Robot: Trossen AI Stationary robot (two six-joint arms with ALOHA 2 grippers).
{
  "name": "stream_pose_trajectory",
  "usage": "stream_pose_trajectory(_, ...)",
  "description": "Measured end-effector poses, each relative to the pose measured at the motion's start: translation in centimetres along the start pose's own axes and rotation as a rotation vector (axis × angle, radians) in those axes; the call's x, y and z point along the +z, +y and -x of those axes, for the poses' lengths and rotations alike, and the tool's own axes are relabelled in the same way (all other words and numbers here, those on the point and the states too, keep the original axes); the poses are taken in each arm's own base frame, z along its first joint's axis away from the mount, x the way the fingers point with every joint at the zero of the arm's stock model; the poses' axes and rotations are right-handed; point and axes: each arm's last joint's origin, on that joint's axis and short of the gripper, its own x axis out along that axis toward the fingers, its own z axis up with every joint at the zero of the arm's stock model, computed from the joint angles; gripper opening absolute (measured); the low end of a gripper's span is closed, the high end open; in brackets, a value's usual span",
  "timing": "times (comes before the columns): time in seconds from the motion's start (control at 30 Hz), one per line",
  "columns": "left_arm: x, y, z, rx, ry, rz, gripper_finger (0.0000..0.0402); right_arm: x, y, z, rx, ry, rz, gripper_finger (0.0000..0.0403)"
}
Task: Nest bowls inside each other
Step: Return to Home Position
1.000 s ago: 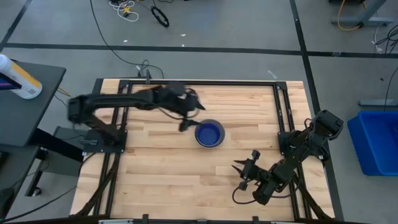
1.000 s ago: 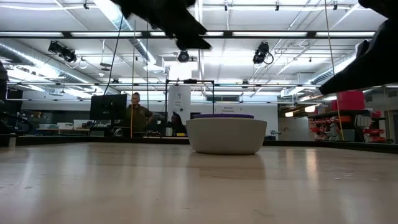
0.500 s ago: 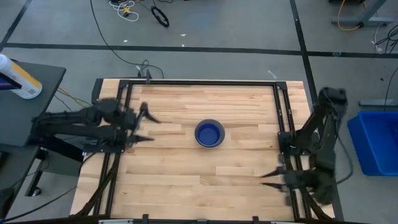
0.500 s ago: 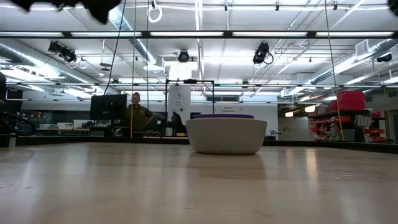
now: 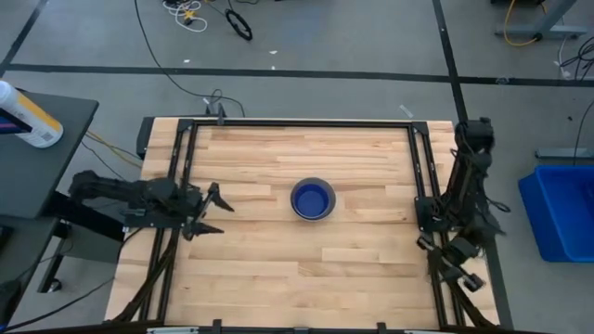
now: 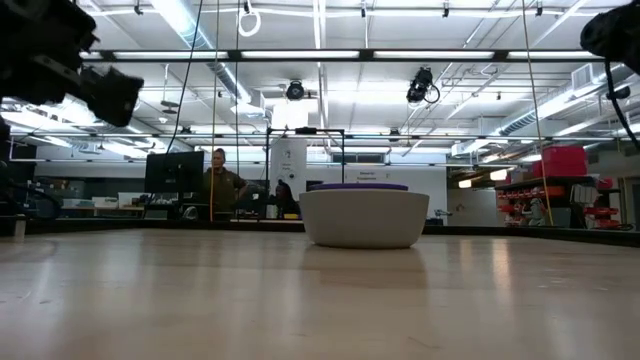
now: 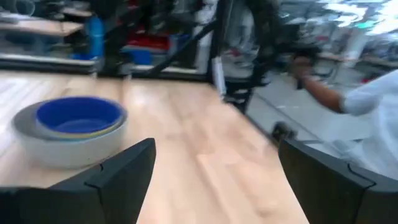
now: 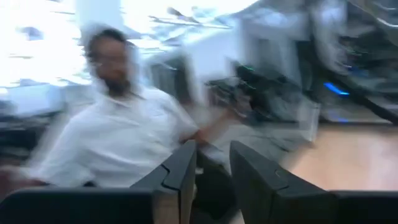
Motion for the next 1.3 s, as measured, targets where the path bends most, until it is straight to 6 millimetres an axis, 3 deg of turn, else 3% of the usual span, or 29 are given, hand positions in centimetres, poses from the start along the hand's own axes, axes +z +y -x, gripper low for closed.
stream_pose_trajectory(0.17, 0.4, -0.9, 0.1, -0.013, -0.025, -0.067, 0.0348, 0.1, 0.8, 0.2, 0.061, 0.009, 0.092, 0.011)
stream_pose_trajectory(0.3, 0.6, -1.4, 0.5, 0.022, -0.028, -0.099, 0.0348, -1.2, 0.8, 0.9, 0.025, 0.099, -0.091, 0.0108)
stream_pose_trajectory(0.37, 0.4, -1.5, 0.6, 0.059, 0.004, -0.085, 0.0348, -1.8, 0.3, 0.6, -0.091, 0.116, -0.109, 0.0108)
stream_pose_trajectory(0.43, 0.5, -1.7, 0.6, 0.048, 0.009, -0.08, 0.0348, -2.5, -0.9, 0.0, -0.25, 0.121, -0.068, 0.0109)
stream_pose_trajectory(0.57, 0.4, -2.0, 0.7, 0.043, 0.012, -0.092, 0.0348, -2.8, -4.0, -2.0, -0.379, 0.155, 0.002, 0.0109)
stream_pose_trajectory(0.7, 0.6, -2.1, 0.7, 0.074, -0.002, -0.101, 0.0348, -1.2, -7.4, -4.0, -0.299, 0.104, 0.144, 0.0108)
stream_pose_trajectory(0.8, 0.8, -2.2, 0.8, 0.069, -0.013, -0.103, 0.0348, 0.2, -9.8, -4.3, -0.369, 0.029, 0.221, 0.011)
stream_pose_trajectory(0.97, 0.7, -2.1, 0.8, 0.078, -0.001, -0.107, 0.0348, 1.3, -11.8, -3.0, -0.541, 0.028, 0.229, 0.0109)
stream_pose_trajectory(1.13, 0.6, -2.1, 0.8, 0.08, 0.01, -0.108, 0.0348, 3.2, -11.0, -0.9, -0.522, -0.051, 0.297, 0.011)
stream_pose_trajectory(1.3, 0.7, -2.0, 0.8, 0.114, -0.002, -0.093, 0.0348, 5.5, -10.0, 1.9, -0.49, 0.021, 0.232, 0.0112)
